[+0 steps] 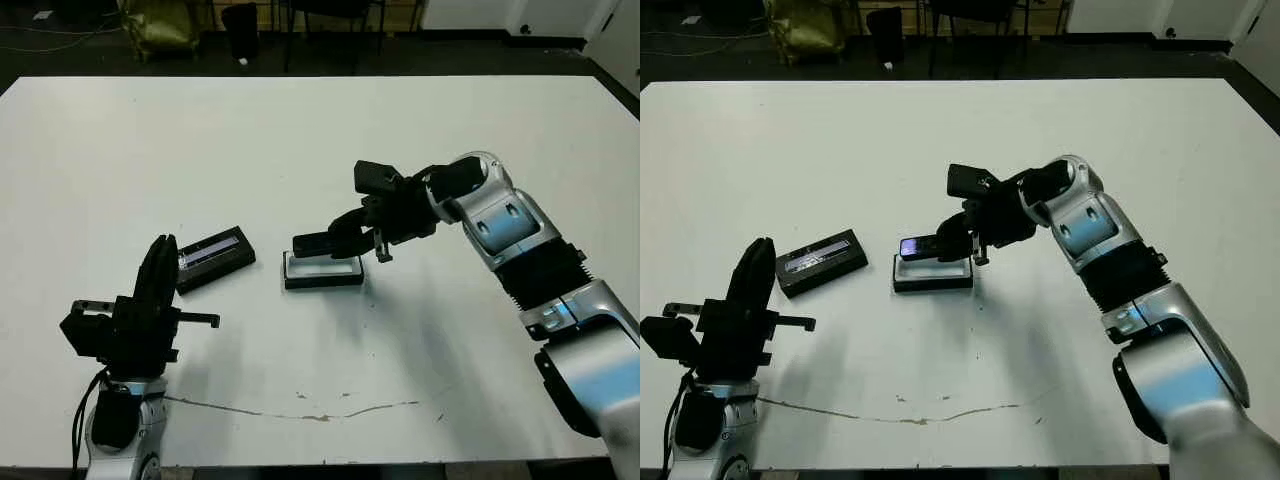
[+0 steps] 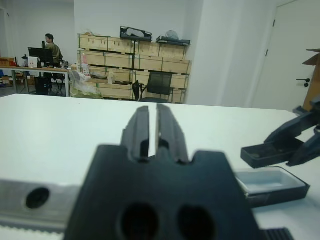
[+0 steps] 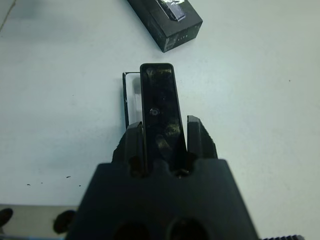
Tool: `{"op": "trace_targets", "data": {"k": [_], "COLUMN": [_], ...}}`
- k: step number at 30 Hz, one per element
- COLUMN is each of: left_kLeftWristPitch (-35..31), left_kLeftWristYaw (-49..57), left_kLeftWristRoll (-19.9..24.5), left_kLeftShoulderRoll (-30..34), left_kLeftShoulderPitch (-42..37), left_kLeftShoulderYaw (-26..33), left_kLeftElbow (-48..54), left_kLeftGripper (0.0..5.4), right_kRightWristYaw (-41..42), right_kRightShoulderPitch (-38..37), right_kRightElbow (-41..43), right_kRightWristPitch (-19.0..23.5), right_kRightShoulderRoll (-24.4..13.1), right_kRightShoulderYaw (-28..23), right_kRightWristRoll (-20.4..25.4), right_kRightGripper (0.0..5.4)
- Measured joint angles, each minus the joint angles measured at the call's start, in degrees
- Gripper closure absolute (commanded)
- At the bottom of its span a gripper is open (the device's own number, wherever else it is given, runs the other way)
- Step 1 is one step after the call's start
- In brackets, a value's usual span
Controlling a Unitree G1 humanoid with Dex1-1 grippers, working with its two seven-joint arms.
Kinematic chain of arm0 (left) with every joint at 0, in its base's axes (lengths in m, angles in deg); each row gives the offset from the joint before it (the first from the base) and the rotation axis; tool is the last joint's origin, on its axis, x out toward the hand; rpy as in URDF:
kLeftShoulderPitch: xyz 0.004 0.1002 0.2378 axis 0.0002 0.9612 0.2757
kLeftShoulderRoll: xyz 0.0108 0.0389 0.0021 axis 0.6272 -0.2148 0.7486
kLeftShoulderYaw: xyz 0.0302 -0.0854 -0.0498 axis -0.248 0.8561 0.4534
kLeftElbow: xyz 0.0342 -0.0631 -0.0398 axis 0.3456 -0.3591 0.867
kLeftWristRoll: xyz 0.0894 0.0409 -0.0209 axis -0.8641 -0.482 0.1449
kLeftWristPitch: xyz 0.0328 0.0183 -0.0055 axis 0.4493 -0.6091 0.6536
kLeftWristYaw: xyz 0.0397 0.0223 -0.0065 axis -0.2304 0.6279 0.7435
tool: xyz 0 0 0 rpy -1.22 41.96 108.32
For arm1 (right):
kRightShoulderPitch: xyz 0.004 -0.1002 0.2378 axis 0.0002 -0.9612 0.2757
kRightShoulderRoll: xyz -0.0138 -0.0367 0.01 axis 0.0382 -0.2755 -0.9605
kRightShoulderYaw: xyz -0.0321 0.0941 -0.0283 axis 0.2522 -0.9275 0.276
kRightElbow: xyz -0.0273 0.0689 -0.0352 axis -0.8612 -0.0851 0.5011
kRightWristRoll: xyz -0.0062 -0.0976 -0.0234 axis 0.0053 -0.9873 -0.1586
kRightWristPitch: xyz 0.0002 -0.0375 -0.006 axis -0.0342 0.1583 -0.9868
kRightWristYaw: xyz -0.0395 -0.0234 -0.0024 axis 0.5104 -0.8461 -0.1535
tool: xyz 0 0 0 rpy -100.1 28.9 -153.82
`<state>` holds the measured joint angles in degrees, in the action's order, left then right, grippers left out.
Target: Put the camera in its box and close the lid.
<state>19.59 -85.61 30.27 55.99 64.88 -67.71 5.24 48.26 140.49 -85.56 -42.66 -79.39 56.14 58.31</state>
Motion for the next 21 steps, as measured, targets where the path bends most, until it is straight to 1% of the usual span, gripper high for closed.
{"op": "trace_targets", "data": {"k": [17, 21], "left_kLeftWristPitch": [0.0, 0.1], "left_kLeftWristYaw": [-0.2, 0.0], "left_kLeftWristRoll": [0.6, 0.1], "left_kLeftShoulderRoll": [0.0, 0.0], "left_kLeftShoulderPitch": [0.1, 0.2], "left_kLeftShoulderYaw": [0.0, 0.0], "left_kLeftElbow": [-0.2, -0.2], "left_kLeftGripper": [5.4, 5.4], "right_kRightWristYaw": [0.0, 0.3], "right_kRightShoulderPitch": [0.0, 0.0], "right_kRightElbow": [-0.9, -1.3], "right_kRightWristPitch": [-0.3, -1.0], "right_kRightShoulderRoll": [0.2, 0.2], "right_kRightShoulderYaw": [0.2, 0.2], "right_kRightWristRoll": [-0.8, -0.8], "right_kRightGripper": [4.81, 4.81]}}
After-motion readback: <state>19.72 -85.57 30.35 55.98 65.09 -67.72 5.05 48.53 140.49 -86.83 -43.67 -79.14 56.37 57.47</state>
